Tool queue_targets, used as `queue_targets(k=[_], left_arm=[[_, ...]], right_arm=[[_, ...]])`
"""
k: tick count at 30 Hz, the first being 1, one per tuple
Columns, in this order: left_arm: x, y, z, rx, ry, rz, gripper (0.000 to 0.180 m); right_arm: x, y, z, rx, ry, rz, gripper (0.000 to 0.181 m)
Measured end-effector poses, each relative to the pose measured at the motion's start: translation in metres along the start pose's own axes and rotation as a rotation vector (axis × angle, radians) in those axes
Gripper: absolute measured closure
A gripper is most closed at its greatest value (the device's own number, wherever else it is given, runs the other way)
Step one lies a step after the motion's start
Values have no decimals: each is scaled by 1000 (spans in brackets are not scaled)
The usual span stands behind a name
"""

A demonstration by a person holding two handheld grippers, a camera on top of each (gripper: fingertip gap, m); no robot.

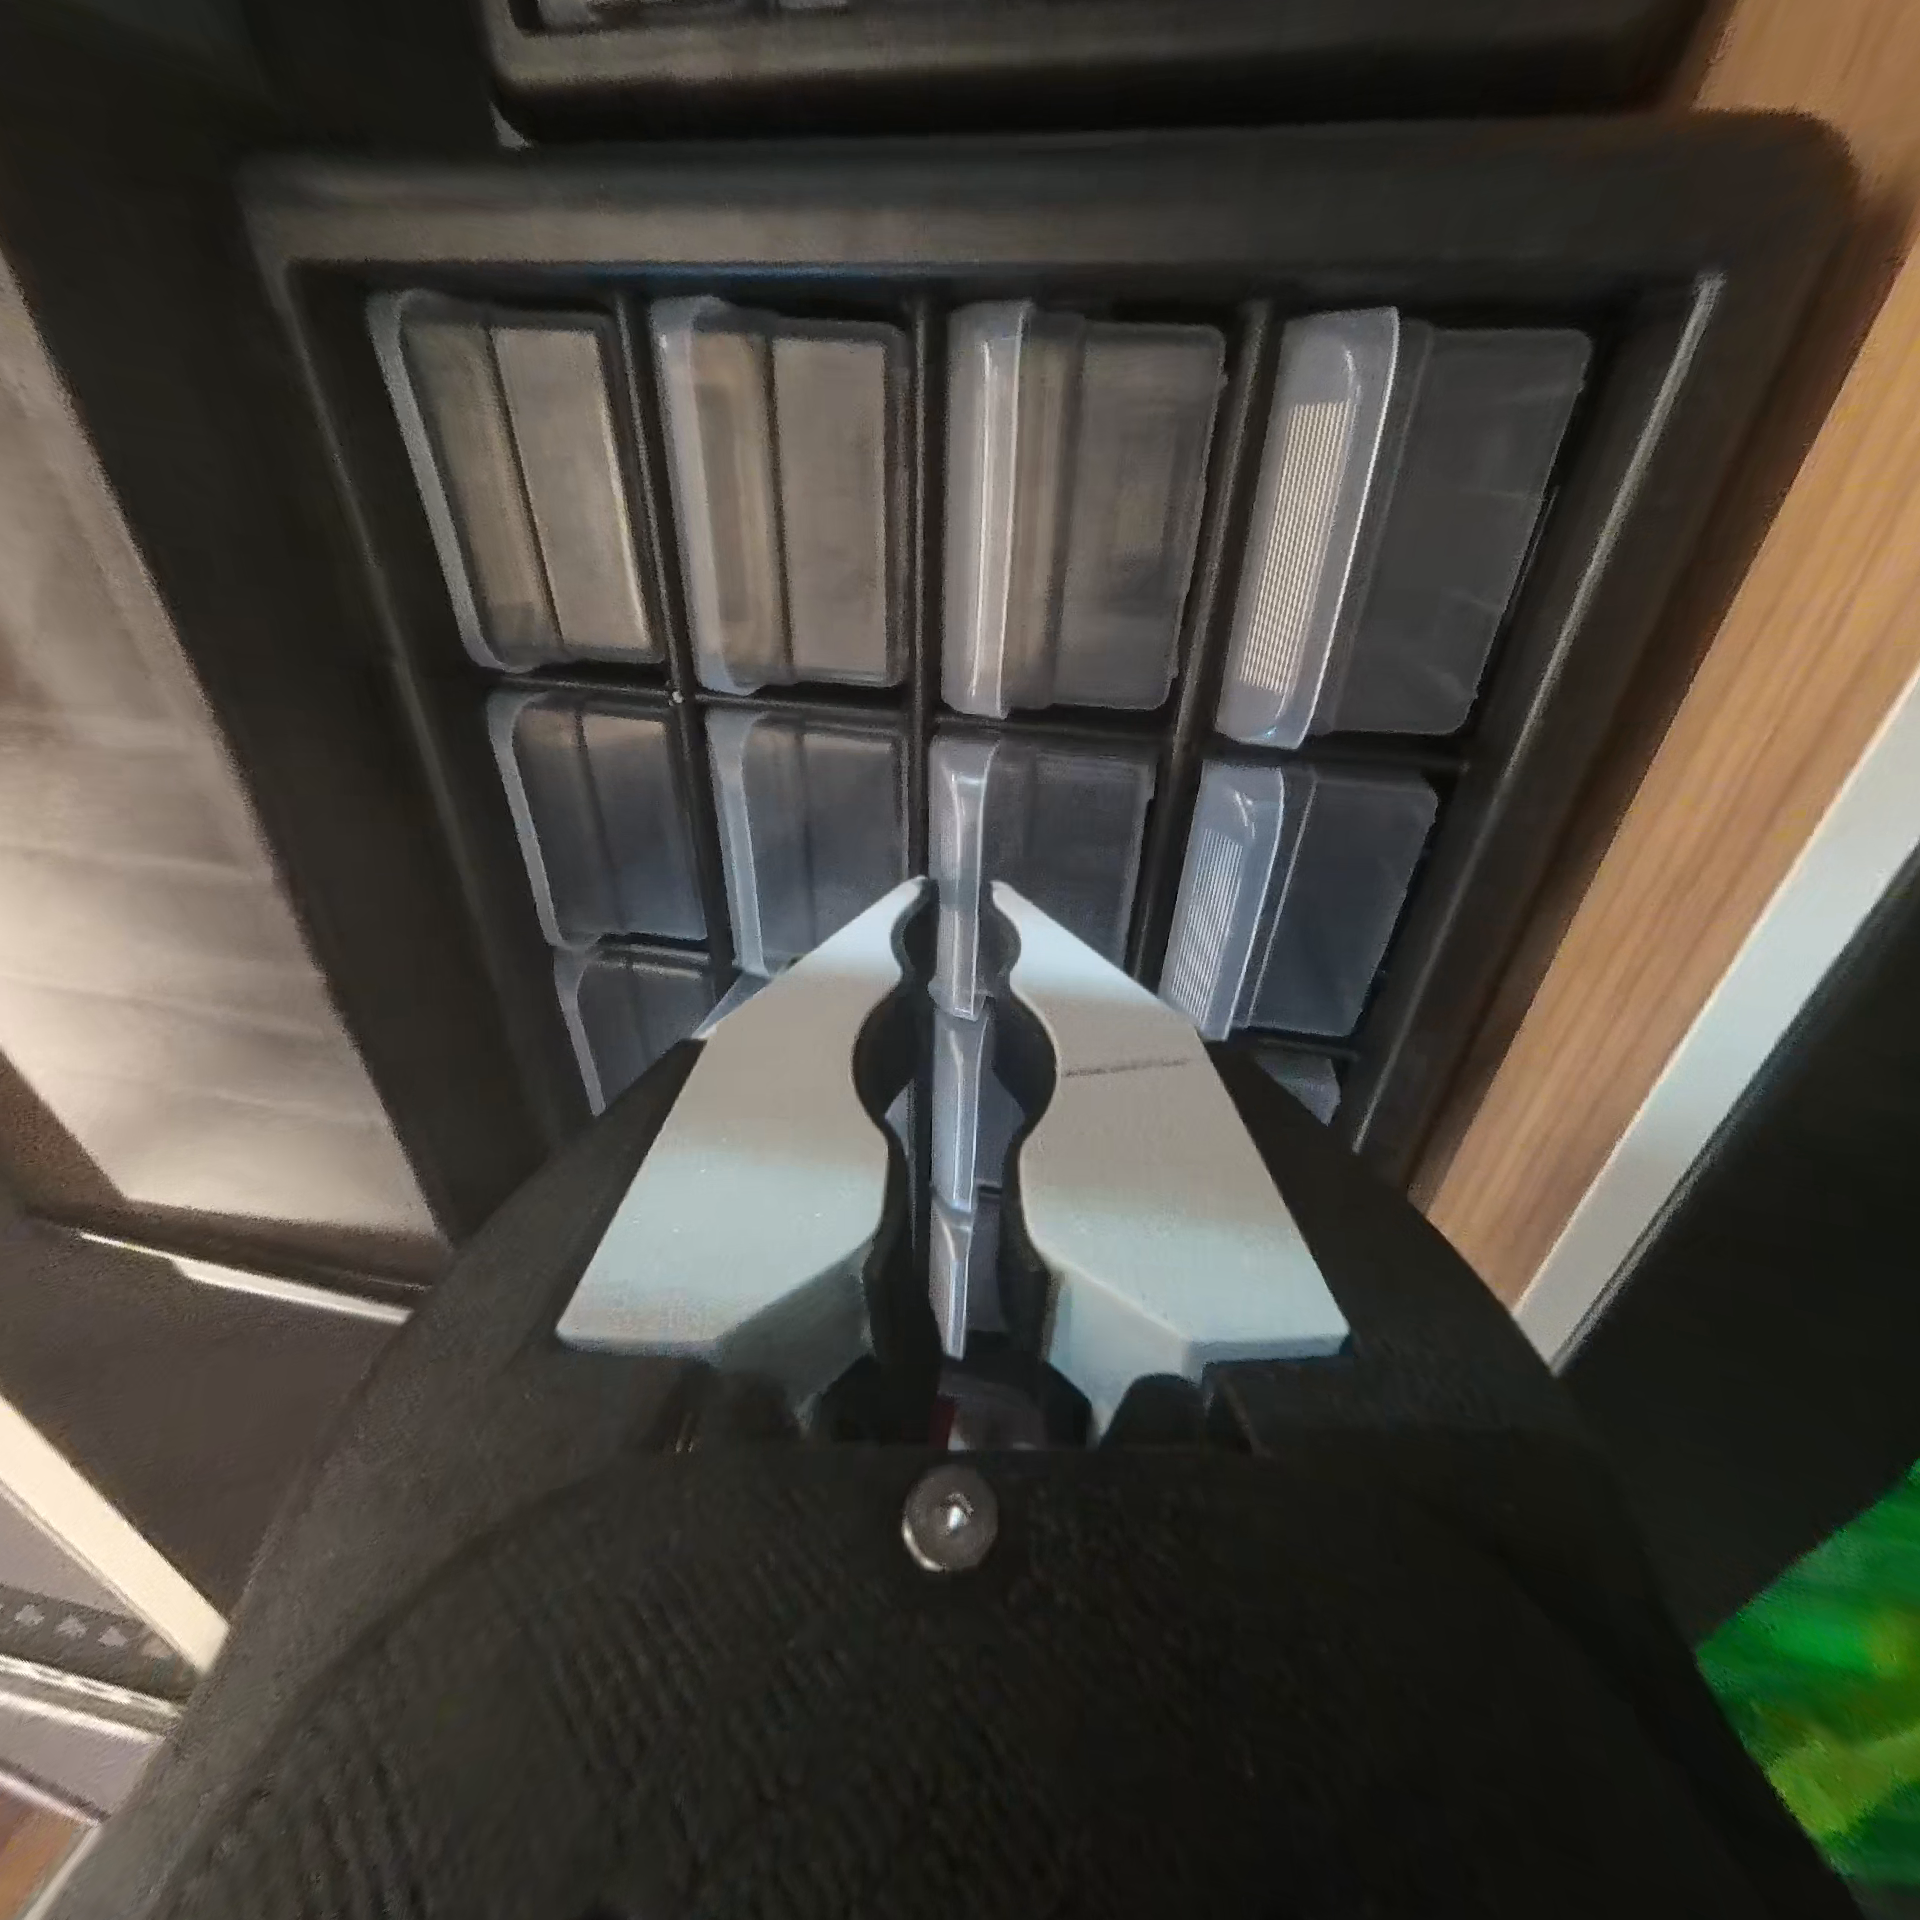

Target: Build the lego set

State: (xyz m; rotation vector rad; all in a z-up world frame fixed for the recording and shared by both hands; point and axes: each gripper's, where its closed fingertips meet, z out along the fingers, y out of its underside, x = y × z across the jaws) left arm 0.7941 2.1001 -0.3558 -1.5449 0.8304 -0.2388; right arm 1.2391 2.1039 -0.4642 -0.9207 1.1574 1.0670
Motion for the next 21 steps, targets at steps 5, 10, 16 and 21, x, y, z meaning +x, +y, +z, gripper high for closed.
queue_targets(k=[5, 10, 16, 21], left_arm=[[1, 2, 2, -2, -3, -15, 103], [6, 4, 5, -5, 7, -21, 104], [10, 1, 8, -8, 12, -15, 103], [17, 2, 4, -45, 28, 32, 103]], right_arm=[[-6, 1, -25, 1, -32, -6, 176], [-13, 0, -45, 32, -82, -14, 167], [8, -44, -62, 231, -96, 65, 143], [35, -53, -34, 163, 46, 18, 147]])
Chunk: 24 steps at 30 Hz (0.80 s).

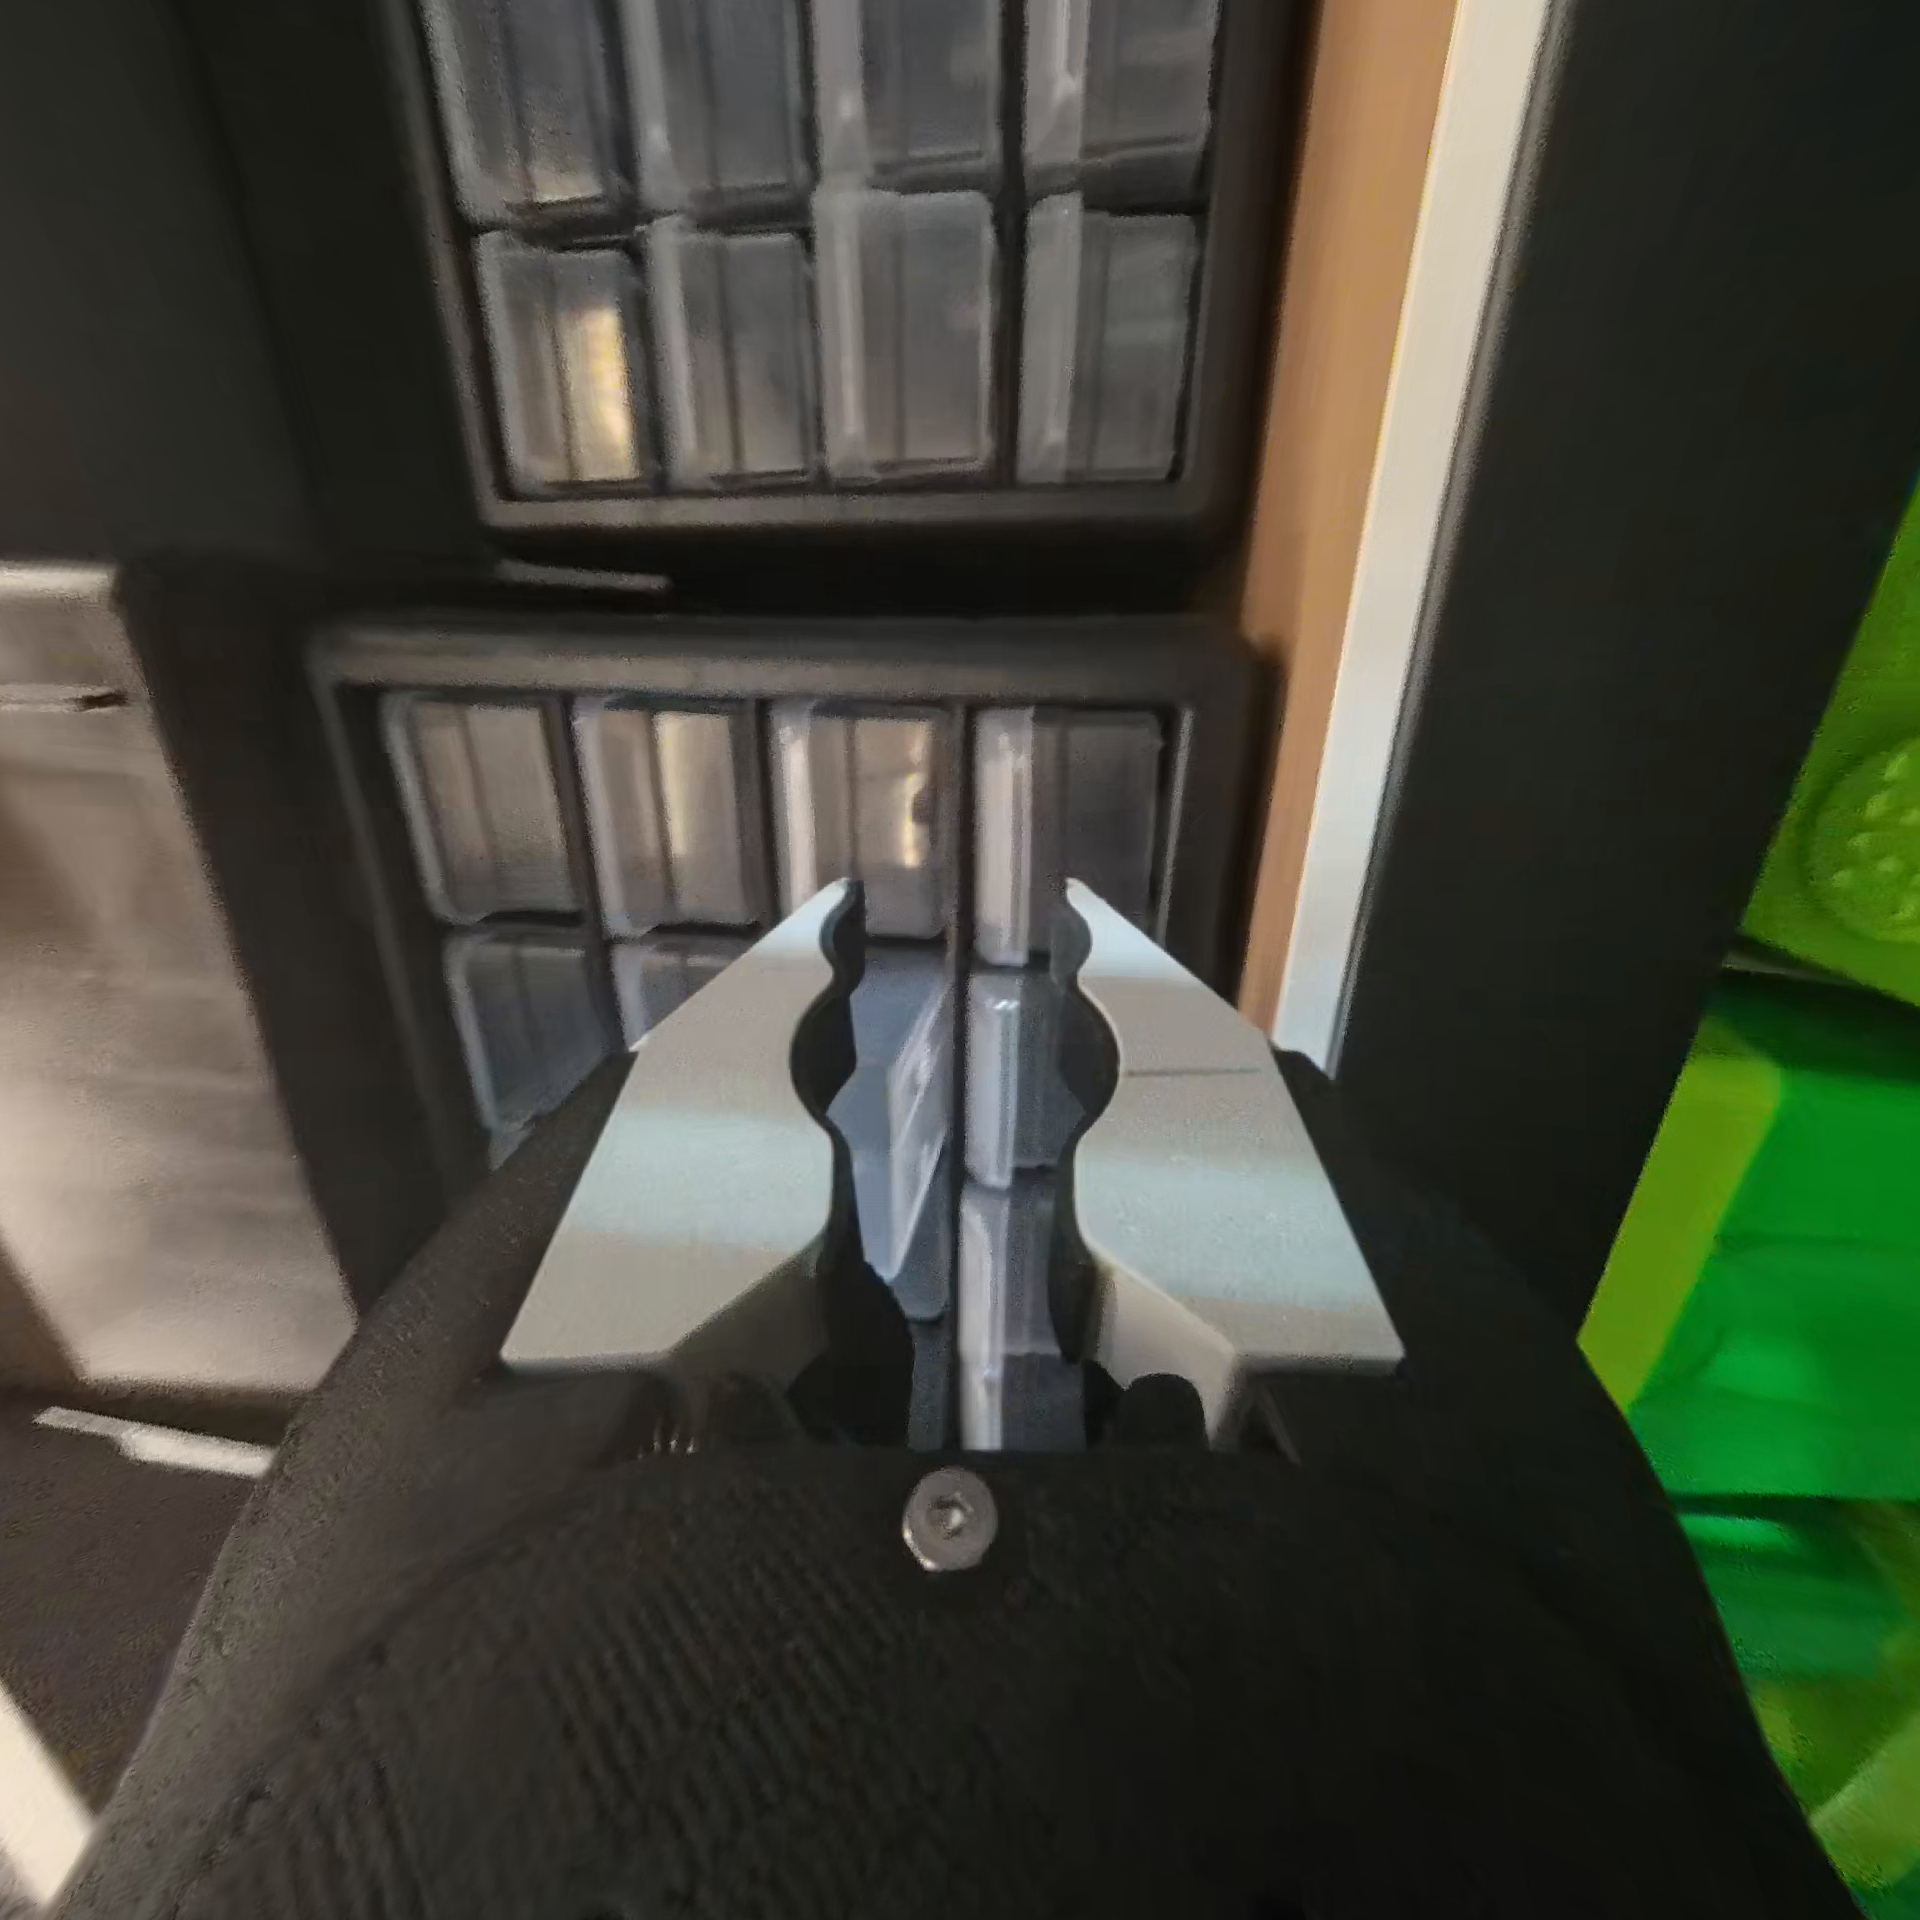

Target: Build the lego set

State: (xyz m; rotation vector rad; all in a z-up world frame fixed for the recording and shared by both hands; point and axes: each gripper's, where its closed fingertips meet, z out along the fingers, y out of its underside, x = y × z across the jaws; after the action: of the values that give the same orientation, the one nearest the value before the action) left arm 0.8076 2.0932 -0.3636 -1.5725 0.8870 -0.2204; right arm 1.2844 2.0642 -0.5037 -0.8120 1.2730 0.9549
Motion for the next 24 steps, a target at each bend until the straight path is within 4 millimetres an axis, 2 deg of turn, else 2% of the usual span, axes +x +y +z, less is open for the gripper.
queue_targets(k=[3, 7, 9, 12, 16, 19, 21, 24], left_arm=[[3, -1, -3, -17, 8, 43, 103], [3, -5, -4, -30, -6, 60, 103], [3, -7, -4, -36, -14, 55, 103], [8, -9, -7, -45, -13, 67, 102], [18, -12, -11, -63, -15, 76, 103], [27, -23, -12, -49, -53, 39, 103], [36, -30, -12, -47, -81, -1, 102], [58, -43, -12, -31, -96, -35, 102]], right_arm=[[16, -4, 11, 9, 64, -13, 147], [18, 0, 24, -5, 24, 34, 150], [16, 1, 28, -11, 2, 40, 166], [11, 1, 27, -24, -29, 30, 176], [7, 0, 8, -30, -32, 46, 176], [4, -2, -14, -54, -36, 47, 176], [2, -4, -23, -96, -29, 32, 174], [-9, -10, -32, -146, -54, -5, 144]])
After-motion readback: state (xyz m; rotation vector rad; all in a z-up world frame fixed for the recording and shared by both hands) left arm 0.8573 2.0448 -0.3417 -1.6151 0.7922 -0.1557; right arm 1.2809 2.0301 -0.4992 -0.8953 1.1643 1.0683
